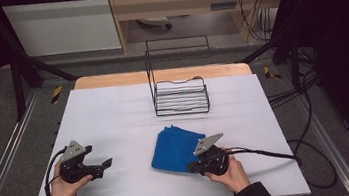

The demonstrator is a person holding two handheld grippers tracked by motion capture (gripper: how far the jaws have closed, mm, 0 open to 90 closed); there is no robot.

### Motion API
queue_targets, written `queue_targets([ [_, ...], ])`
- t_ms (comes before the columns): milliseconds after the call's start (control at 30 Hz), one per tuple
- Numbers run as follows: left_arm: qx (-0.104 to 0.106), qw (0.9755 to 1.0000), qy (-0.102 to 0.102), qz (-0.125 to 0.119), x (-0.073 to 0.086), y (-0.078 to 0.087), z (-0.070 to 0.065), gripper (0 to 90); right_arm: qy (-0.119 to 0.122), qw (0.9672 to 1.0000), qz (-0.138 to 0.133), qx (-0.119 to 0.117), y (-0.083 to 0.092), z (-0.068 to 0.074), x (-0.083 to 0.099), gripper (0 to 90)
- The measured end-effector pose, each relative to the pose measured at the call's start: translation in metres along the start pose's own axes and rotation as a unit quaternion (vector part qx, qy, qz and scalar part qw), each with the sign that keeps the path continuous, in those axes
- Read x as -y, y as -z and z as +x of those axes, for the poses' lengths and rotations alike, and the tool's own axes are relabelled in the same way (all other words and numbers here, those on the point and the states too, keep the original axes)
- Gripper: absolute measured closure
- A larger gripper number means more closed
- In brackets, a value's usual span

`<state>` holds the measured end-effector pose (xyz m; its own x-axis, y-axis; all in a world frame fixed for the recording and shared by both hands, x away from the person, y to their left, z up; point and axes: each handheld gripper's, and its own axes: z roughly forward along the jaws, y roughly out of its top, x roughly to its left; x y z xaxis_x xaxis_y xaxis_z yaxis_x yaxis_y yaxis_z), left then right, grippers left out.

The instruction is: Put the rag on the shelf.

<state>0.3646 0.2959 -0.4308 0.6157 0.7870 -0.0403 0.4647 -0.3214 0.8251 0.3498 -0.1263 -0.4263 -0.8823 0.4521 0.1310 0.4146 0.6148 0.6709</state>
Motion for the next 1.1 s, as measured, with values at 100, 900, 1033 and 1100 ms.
queue_targets([
  [100,0.0,1.0,0.0,0.0,0.0,0.0,0.0,6.3,0.004,1.0,0.006,-0.005,0.009,-0.003,0.01,87.3],
  [900,0.001,1.0,0.0,0.001,0.0,-0.001,-0.002,6.5,-0.009,0.9996,0.017,0.02,0.03,-0.021,0.032,81.7],
  [1033,0.002,1.0,-0.001,0.002,0.0,-0.001,-0.002,6.5,-0.022,0.9991,-0.011,0.034,0.035,-0.02,0.032,71.4],
  [1100,0.003,1.0,-0.002,0.002,0.0,-0.001,-0.002,6.5,-0.044,0.9971,-0.029,0.055,0.039,-0.02,0.033,62.7],
])
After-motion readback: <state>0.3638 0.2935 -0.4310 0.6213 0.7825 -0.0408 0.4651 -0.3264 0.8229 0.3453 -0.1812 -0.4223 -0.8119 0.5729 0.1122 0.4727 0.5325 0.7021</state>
